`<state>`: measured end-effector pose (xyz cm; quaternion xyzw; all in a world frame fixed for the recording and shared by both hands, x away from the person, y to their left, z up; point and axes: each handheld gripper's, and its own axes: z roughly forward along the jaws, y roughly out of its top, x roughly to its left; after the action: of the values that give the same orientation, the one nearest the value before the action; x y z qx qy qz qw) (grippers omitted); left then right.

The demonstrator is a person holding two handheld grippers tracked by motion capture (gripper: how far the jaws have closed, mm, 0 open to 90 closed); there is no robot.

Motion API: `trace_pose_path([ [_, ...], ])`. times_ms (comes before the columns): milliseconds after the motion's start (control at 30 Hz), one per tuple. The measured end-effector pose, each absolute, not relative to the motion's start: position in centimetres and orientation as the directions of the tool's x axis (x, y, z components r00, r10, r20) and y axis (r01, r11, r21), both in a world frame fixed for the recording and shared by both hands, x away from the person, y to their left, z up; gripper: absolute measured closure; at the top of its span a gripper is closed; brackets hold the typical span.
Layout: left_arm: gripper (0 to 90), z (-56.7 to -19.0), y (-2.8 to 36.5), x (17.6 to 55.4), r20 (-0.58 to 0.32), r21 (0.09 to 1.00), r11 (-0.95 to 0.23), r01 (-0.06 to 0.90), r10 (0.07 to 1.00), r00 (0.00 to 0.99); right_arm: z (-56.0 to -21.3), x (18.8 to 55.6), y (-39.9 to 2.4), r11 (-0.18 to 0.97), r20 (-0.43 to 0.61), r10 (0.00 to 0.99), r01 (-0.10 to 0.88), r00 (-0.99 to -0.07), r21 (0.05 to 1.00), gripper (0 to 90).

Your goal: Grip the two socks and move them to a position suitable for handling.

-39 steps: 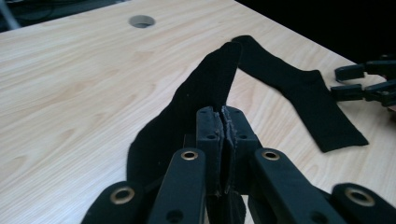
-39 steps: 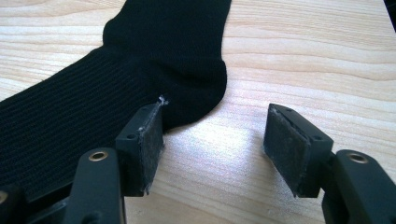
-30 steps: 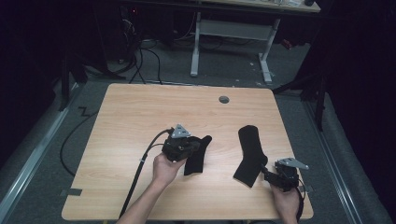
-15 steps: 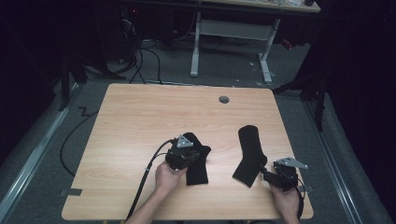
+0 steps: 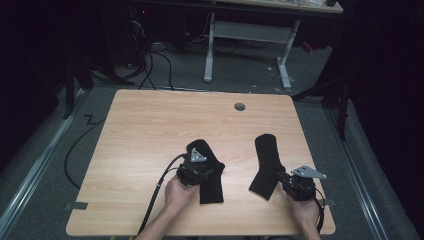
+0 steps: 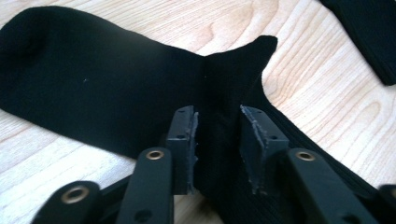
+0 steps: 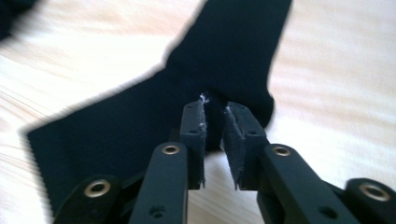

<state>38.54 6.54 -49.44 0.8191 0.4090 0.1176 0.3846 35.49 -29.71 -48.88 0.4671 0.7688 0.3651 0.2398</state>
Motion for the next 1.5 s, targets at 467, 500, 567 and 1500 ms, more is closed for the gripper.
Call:
trace_pose_path([
  [467,55.4,-49.0,7.8,38.3,-0.113,0.751,-0.334,0.569,0.785,0.609,-48.1,35.3,-21.4,0.389,0.016,0.745,0.455,-0.666,0.801,80.9],
  [500,55.4,-49.0,7.9,38.3,-0.112,0.753,-0.332,0.569,0.786,0.608,-48.2,35.3,-20.9,0.392,0.022,0.737,0.454,-0.675,0.800,80.8],
  [567,55.3,-48.9,8.0,38.3,-0.111,0.756,-0.329,0.566,0.788,0.605,-48.3,35.3,-19.9,0.401,0.026,0.721,0.448,-0.692,0.799,80.3],
  [1500,57.5,-49.7,6.9,41.3,0.000,0.711,-0.409,0.573,0.814,0.581,-50.7,35.8,-13.7,0.513,-0.003,0.641,0.427,-0.767,0.745,74.8],
])
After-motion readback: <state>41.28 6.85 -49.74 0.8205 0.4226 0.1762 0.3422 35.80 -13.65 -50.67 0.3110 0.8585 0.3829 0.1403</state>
